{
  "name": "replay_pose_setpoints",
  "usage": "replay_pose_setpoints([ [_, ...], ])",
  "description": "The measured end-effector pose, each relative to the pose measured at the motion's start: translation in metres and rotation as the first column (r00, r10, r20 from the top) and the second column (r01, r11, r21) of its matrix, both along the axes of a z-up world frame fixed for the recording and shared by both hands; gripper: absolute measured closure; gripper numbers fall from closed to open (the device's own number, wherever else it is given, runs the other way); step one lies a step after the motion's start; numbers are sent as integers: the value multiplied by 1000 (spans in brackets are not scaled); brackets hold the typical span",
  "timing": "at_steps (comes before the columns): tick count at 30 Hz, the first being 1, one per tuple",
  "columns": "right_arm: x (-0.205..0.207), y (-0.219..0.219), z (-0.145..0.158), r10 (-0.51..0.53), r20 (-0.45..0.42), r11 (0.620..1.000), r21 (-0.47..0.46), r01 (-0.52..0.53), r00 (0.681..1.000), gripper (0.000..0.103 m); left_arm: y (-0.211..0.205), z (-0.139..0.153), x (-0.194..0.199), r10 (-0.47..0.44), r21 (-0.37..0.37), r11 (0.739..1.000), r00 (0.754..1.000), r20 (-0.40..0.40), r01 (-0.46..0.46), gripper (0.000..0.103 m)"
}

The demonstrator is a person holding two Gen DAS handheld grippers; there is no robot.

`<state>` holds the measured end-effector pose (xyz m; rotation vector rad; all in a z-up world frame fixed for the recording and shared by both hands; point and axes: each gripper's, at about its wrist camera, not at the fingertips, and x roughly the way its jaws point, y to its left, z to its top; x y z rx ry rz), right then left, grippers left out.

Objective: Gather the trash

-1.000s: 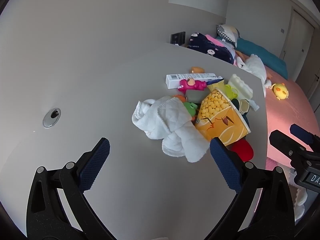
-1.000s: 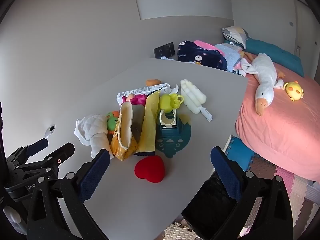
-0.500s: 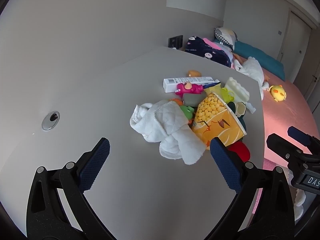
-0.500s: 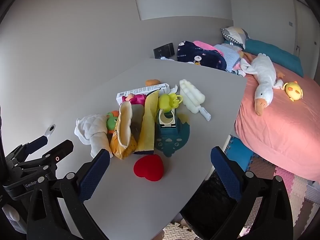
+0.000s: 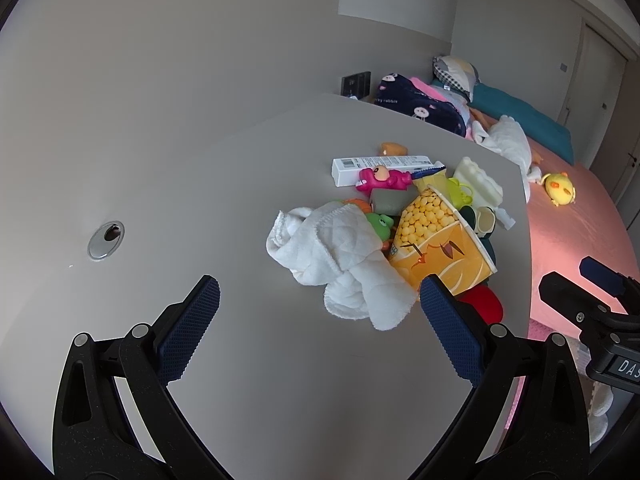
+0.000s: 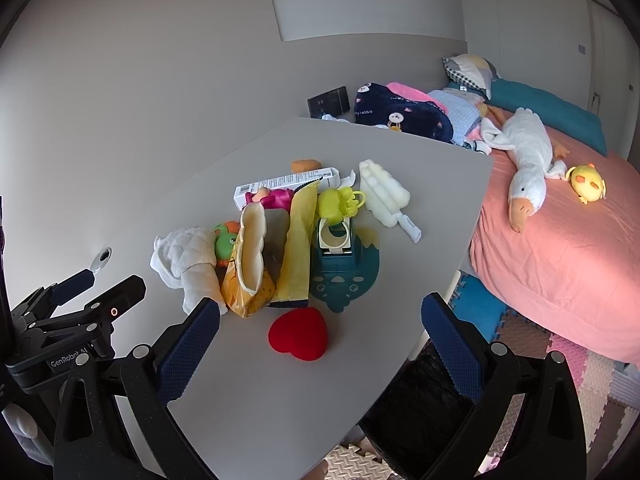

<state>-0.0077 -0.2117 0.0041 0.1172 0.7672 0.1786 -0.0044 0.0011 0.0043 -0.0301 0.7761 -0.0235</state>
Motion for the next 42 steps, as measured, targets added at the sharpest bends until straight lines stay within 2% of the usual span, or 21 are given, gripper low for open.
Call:
replay_pose_setpoints([
  [42, -5, -6, -2, 1, -20, 1000, -5, -1, 1000, 3, 3, -1, 3, 12, -1, 1000, 1000, -22, -12, 6],
])
